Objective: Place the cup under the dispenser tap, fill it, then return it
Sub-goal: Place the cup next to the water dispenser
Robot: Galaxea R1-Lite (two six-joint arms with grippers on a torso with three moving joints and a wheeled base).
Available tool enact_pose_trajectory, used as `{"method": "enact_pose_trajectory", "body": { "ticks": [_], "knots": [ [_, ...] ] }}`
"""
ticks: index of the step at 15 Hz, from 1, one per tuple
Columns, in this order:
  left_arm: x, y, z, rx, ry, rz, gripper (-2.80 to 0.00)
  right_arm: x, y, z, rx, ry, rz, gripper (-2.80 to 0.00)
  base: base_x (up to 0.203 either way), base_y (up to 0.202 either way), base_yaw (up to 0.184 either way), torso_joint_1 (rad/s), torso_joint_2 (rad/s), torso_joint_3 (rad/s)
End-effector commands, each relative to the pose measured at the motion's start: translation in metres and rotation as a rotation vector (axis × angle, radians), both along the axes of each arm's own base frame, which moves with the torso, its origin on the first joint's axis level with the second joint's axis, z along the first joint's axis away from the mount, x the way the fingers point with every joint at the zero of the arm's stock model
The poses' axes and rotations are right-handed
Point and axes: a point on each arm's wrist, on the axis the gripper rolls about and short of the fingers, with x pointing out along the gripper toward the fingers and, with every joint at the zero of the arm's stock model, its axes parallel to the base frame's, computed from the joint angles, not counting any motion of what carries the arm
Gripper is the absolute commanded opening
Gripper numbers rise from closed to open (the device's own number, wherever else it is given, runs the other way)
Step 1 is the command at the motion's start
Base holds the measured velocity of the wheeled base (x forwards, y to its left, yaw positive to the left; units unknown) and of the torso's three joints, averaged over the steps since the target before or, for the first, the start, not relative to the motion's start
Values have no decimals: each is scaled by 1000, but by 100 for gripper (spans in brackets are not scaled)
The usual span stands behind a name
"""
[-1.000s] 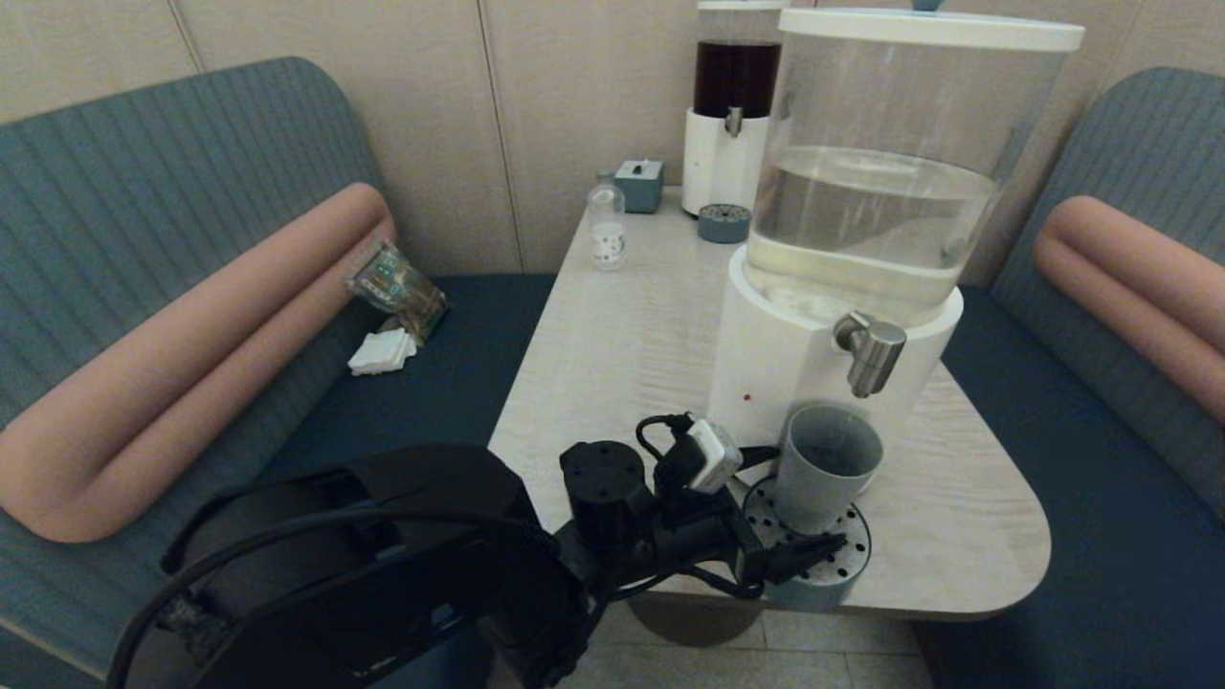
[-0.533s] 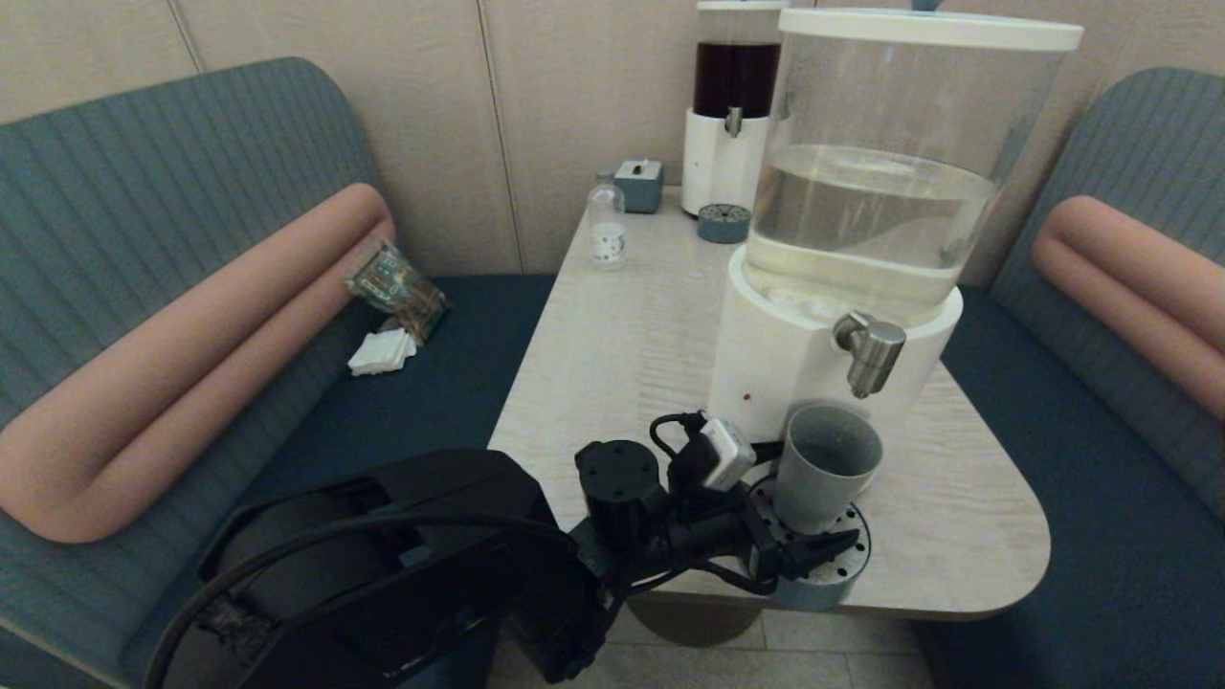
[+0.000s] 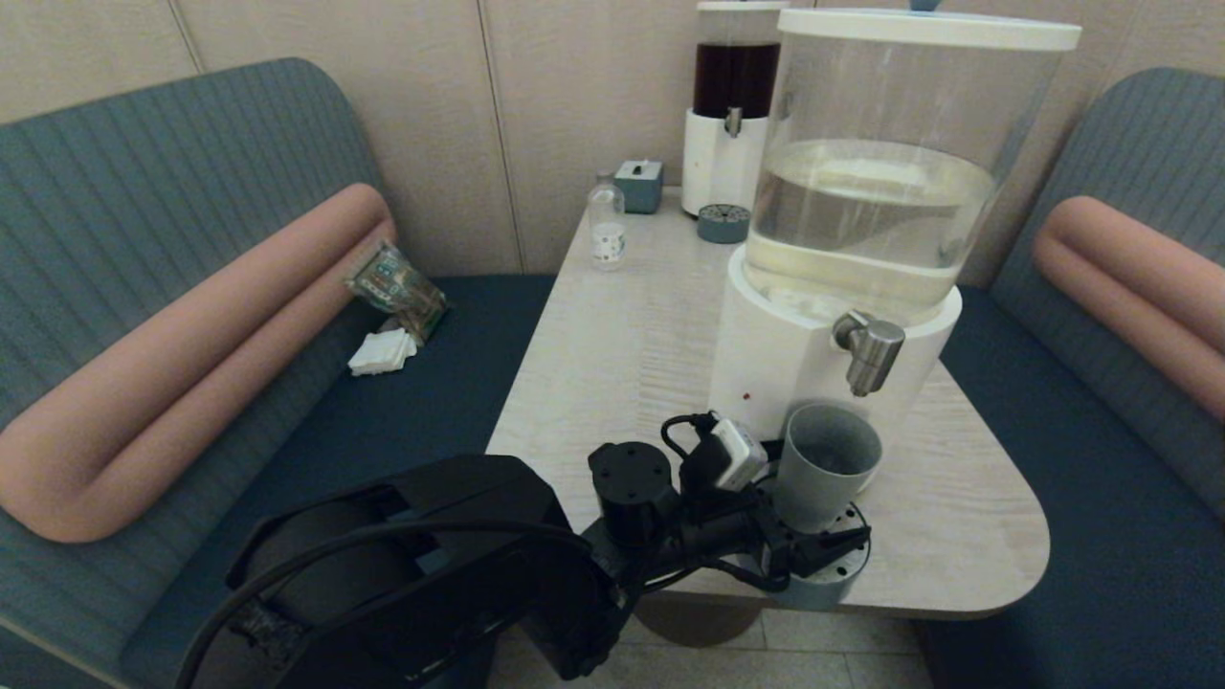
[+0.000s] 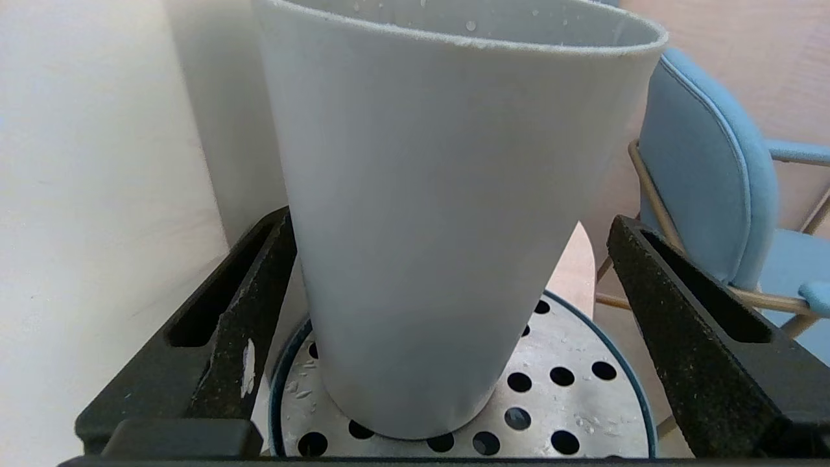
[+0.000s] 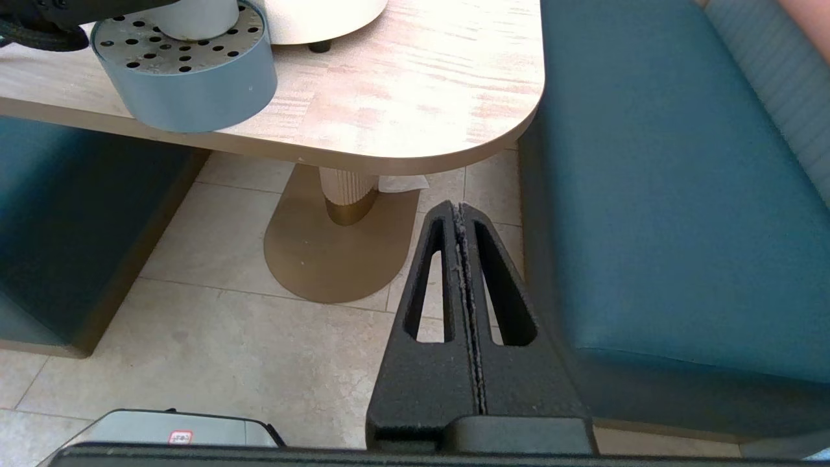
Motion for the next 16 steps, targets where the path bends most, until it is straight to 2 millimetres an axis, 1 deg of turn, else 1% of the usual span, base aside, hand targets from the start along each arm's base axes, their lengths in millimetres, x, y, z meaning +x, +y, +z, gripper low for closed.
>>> {"method": "enact_pose_trajectory", "body": {
  "ticks": [1, 2, 6, 10, 12, 13, 16],
  "knots": [
    [1, 0, 1, -10, -8, 6, 0, 0, 0, 0, -1, 0, 0, -280, 0, 0, 0, 0, 0, 0],
    [1, 0, 1, -12, -6, 17, -280, 0, 0, 0, -1, 0, 0, -280, 0, 0, 0, 0, 0, 0],
    [0, 0, 2, -16, -3, 27, -280, 0, 0, 0, -1, 0, 0, -280, 0, 0, 0, 0, 0, 0],
    [-3, 3, 8, -19, -6, 25, -280, 0, 0, 0, -1, 0, 0, -280, 0, 0, 0, 0, 0, 0],
    [-11, 8, 13, -9, 5, 21, -280, 0, 0, 0, -1, 0, 0, -280, 0, 0, 0, 0, 0, 0],
    [-19, 13, 17, 1, 15, 16, -280, 0, 0, 0, -1, 0, 0, -280, 0, 0, 0, 0, 0, 0],
    [-38, 31, 33, 23, 39, 13, -280, 0, 0, 0, -1, 0, 0, -280, 0, 0, 0, 0, 0, 0]
  ]
}}
